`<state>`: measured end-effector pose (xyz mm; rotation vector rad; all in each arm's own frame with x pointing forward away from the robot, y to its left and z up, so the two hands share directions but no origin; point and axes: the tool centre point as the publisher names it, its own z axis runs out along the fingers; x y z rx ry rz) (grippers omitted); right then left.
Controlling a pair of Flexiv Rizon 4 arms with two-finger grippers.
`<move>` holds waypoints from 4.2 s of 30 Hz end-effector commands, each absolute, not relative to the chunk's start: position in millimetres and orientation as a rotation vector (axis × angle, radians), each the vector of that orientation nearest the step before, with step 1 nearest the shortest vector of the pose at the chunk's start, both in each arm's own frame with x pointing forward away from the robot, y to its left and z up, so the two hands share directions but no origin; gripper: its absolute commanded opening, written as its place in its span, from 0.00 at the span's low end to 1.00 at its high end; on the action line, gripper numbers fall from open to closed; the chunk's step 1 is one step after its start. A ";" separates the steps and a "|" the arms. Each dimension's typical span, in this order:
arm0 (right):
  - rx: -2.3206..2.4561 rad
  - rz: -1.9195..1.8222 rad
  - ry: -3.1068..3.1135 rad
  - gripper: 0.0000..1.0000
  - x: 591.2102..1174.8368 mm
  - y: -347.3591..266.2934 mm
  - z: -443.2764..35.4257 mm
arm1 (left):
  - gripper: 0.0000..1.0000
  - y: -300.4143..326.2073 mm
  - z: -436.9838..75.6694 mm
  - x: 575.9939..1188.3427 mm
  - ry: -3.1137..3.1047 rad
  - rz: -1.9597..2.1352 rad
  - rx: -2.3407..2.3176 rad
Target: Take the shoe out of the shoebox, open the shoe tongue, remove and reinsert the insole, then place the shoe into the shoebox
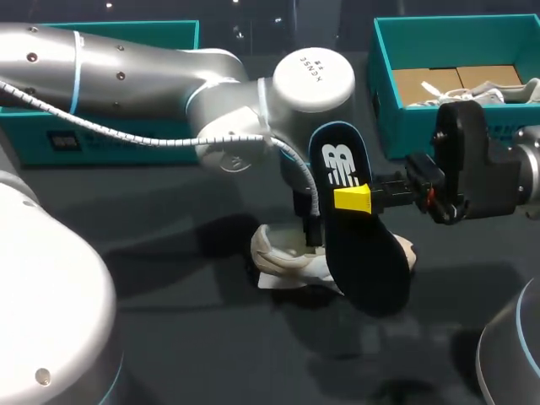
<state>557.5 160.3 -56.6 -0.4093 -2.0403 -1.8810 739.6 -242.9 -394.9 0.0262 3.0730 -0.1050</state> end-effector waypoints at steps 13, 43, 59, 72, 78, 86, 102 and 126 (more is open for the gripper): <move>-0.411 -1.880 -2.040 0.00 557.9 162.1 -57.8 | 0.46 -236.6 -384.4 735.8 3.110 -0.151 0.036; -0.411 -1.880 -2.040 0.00 557.9 162.1 -57.8 | 0.00 -237.7 -390.3 729.5 3.165 -0.164 0.109; -0.411 -1.880 -2.040 0.00 557.9 162.1 -57.8 | 0.00 -229.0 -347.8 724.2 3.299 -0.247 0.503; -0.411 -1.880 -2.040 0.00 557.9 162.1 -57.8 | 0.00 -229.6 -343.9 726.5 3.284 -0.249 0.609; -0.411 -1.880 -2.040 0.00 557.9 162.1 -57.8 | 0.00 -232.6 -315.4 724.2 3.056 -0.225 1.473; -0.411 -1.880 -2.040 0.00 557.9 162.1 -57.8 | 0.00 -231.4 -311.4 719.1 2.954 -0.186 1.569; -0.411 -1.880 -2.040 0.00 557.9 162.1 -57.8 | 0.00 -228.9 -319.4 713.1 2.494 -0.160 2.191; -0.411 -1.880 -2.040 0.00 557.9 162.1 -57.8 | 0.00 -238.7 -367.6 688.0 2.309 -0.011 2.372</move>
